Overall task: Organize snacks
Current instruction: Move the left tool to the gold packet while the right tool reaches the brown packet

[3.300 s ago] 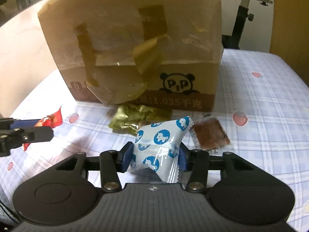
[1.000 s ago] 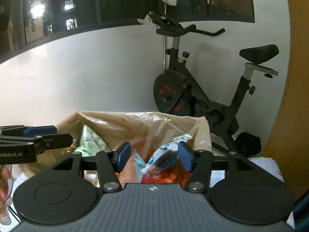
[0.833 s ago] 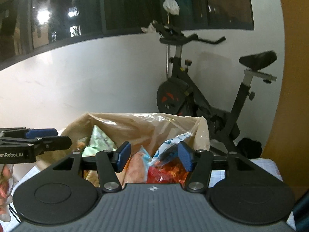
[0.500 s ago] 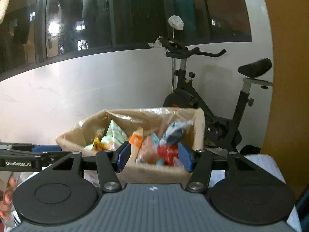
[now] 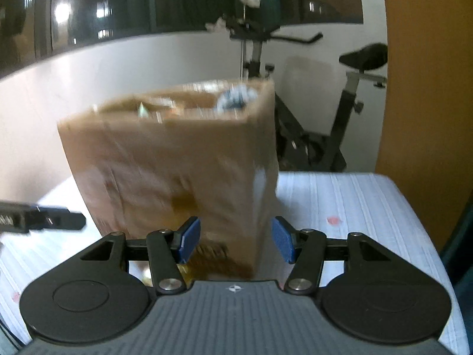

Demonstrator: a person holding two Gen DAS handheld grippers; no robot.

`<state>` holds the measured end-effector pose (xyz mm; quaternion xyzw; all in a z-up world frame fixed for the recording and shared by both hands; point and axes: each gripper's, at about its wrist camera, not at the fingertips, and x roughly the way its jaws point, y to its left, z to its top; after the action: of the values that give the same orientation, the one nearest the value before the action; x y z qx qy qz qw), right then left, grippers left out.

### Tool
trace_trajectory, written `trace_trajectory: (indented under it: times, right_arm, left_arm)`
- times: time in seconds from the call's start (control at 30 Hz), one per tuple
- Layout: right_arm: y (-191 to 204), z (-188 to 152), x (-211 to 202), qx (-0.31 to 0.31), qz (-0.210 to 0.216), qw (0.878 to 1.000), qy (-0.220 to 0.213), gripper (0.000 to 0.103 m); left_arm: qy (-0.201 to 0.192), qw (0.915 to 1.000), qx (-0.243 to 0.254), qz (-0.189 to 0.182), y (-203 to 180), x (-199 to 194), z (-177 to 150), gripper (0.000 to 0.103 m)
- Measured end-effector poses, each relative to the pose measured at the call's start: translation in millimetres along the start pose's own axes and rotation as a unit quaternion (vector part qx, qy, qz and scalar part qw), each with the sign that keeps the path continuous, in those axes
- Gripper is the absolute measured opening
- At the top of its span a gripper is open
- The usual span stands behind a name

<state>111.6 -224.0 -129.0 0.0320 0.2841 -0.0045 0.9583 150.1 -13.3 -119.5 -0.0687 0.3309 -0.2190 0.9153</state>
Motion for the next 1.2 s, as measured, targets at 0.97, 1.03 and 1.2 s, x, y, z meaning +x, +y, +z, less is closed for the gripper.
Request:
trace_trajectory:
  times: [0.97, 1.03, 1.2]
  right_arm:
    - [7, -82, 63, -0.074, -0.011, 0.995, 0.062, 0.046]
    - [10, -83, 62, -0.079, -0.011, 0.995, 0.059, 0.045]
    - [7, -83, 63, -0.073, -0.001, 0.996, 0.059, 0.045]
  left_arm:
    - [0.081, 0.9962, 0.019, 0.024, 0, 76, -44, 0.062]
    - [0.084, 0.9957, 0.027, 0.027, -3, 81, -45, 0.062]
    - [0.084, 0.9954, 0.033, 0.033, -10, 94, -43, 0.062]
